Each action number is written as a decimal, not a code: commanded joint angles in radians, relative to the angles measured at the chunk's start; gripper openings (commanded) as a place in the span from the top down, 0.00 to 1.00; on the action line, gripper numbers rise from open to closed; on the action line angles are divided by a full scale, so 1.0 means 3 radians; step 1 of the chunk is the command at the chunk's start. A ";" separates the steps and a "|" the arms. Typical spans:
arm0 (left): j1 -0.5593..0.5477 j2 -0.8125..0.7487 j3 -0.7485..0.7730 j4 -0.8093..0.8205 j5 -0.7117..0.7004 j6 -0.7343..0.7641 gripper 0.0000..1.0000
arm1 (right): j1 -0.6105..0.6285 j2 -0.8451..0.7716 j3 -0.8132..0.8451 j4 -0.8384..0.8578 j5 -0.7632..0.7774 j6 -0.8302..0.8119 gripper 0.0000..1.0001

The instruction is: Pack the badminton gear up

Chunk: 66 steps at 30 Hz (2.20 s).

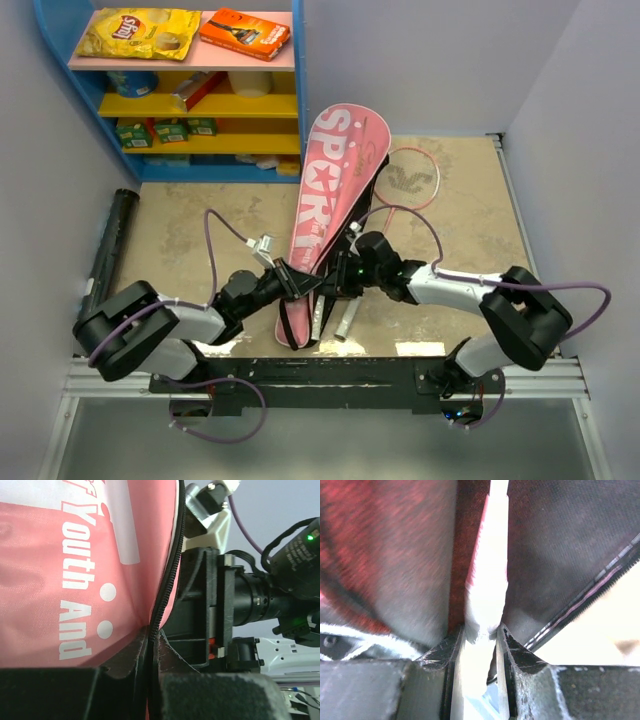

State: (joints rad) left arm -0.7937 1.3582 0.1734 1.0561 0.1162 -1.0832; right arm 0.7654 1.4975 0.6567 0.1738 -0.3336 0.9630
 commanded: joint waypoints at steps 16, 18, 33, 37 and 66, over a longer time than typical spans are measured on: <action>-0.0218 0.1502 -0.0046 0.2234 0.1208 -0.1028 1.00 | -0.0066 -0.0058 -0.0098 0.0453 0.0698 -0.0147 0.85; -0.0223 0.1064 0.0030 0.1473 0.1162 -0.0670 1.00 | -0.0051 -0.0052 -0.0118 0.0530 0.0688 -0.0127 0.85; -0.0238 0.0529 0.0153 0.0319 0.0973 -0.0106 1.00 | -0.0020 0.0055 -0.0230 0.1200 0.0621 0.0323 0.87; -0.0233 0.0667 0.0056 0.0565 0.0978 -0.0163 1.00 | -0.0010 0.0111 -0.0292 0.1374 0.0570 0.0436 0.83; -0.0126 0.0340 0.0312 -0.0176 0.0850 0.0179 1.00 | -0.0153 -0.1070 0.0423 -0.1647 0.1975 -0.0735 0.40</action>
State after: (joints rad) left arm -0.8284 1.4921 0.2256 1.0176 0.3077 -1.0748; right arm 0.7574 1.1736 0.6846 -0.1791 0.0761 0.8333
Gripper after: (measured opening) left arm 0.087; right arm 0.604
